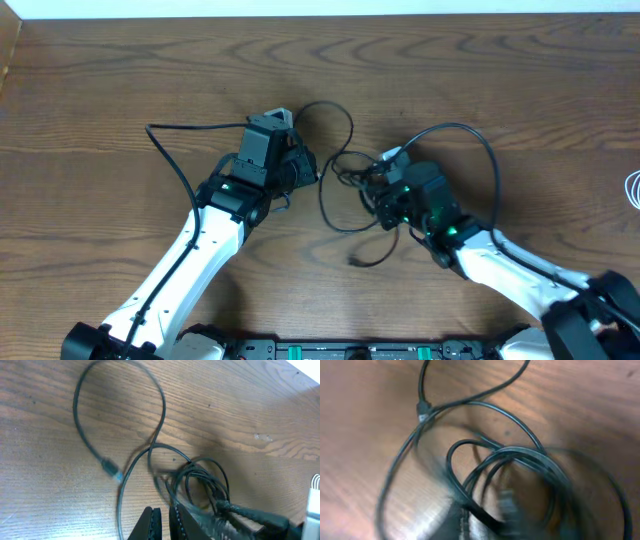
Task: Untangle cables
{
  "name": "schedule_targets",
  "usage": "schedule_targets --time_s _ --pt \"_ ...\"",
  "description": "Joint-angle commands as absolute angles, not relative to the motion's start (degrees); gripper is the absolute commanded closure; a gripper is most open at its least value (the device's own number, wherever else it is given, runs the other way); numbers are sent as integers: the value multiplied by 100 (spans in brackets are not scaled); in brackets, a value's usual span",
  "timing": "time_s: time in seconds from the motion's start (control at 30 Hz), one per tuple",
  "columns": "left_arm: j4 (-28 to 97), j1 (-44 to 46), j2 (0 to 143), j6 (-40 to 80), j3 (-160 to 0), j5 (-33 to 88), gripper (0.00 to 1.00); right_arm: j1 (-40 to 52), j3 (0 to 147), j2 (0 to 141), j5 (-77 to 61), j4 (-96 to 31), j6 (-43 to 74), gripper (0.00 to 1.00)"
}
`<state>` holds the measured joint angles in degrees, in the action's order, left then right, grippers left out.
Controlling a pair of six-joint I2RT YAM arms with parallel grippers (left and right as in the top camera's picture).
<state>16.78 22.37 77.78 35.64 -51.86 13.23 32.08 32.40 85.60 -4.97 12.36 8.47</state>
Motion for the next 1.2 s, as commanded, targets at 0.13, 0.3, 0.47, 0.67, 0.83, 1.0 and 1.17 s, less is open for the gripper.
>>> schedule_targets --time_s 0.13,0.3,0.47,0.67,0.83,1.0,1.17 --pt "1990 2224 7658 3627 -5242 1844 88 3256 3889 8615 -10 1310 978 99" --pt "2084 2237 7658 3627 -5240 2506 89 3223 5164 7959 -121 -469 1070 99" --pt "2029 2401 7664 3632 -5236 2659 84 3236 6066 7607 -438 -1833 1068 99" --pt "1507 2810 7669 4104 -5234 2906 73 3223 6543 7520 -639 -2473 1068 99" --pt "1035 3277 7684 4032 -5221 2554 50 3223 6552 7520 -762 -2622 1070 99" --pt "1035 3653 7894 4038 -5133 1463 50 3223 6652 7378 -1160 -2700 1072 99" --pt "1011 3894 8464 4045 -5133 554 85 3100 7052 6945 -1149 -3256 1083 99"
